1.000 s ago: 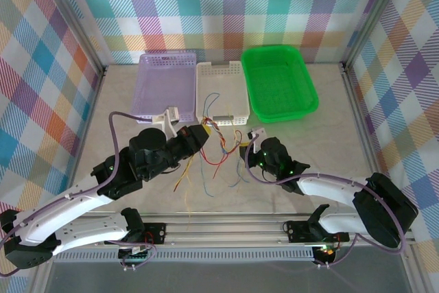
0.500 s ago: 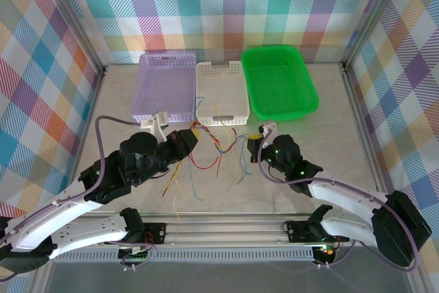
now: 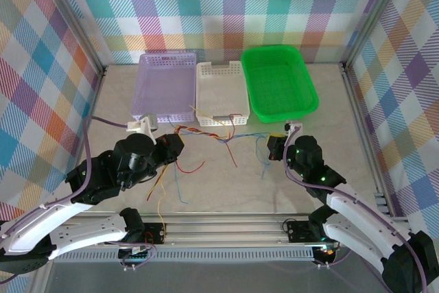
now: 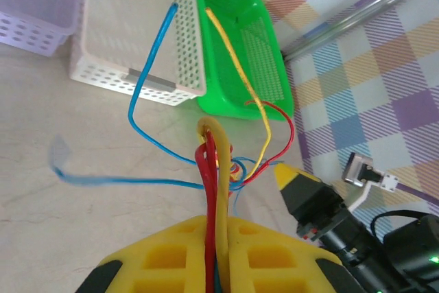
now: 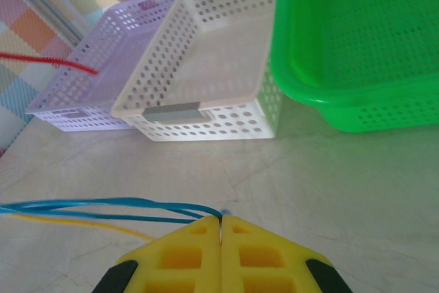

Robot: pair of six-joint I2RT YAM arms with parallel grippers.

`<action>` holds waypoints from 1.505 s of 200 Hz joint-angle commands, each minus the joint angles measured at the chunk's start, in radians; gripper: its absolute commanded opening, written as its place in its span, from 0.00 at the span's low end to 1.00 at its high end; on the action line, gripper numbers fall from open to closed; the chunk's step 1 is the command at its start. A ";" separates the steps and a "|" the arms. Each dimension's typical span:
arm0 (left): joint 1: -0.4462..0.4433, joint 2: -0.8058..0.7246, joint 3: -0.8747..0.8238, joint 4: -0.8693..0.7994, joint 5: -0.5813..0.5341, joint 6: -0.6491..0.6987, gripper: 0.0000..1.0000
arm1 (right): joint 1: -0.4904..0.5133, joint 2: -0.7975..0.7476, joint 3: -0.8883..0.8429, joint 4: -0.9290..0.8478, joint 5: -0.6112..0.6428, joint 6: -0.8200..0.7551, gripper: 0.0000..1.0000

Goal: Untangle the cables

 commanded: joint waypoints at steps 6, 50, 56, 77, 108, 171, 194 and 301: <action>-0.008 -0.029 0.048 -0.113 -0.091 0.040 0.00 | -0.041 -0.028 0.040 -0.144 -0.002 0.049 0.00; -0.008 -0.058 0.074 -0.215 -0.167 0.058 0.00 | -0.075 -0.066 0.062 -0.236 0.018 0.068 0.00; -0.008 -0.059 0.080 -0.231 -0.177 0.060 0.00 | -0.083 -0.073 0.064 -0.246 0.019 0.069 0.00; -0.008 -0.070 0.094 -0.274 -0.209 0.069 0.00 | -0.110 -0.085 0.086 -0.300 0.019 0.077 0.00; -0.008 -0.076 0.113 -0.335 -0.257 0.084 0.00 | -0.158 -0.088 0.129 -0.385 0.018 0.094 0.00; -0.007 -0.099 0.154 -0.464 -0.378 0.109 0.00 | -0.284 -0.096 0.195 -0.512 -0.016 0.117 0.00; -0.008 -0.101 0.168 -0.503 -0.414 0.116 0.00 | -0.328 -0.097 0.212 -0.540 -0.045 0.121 0.00; -0.008 -0.102 0.177 -0.641 -0.551 0.147 0.00 | -0.498 -0.145 0.229 -0.616 -0.134 0.145 0.00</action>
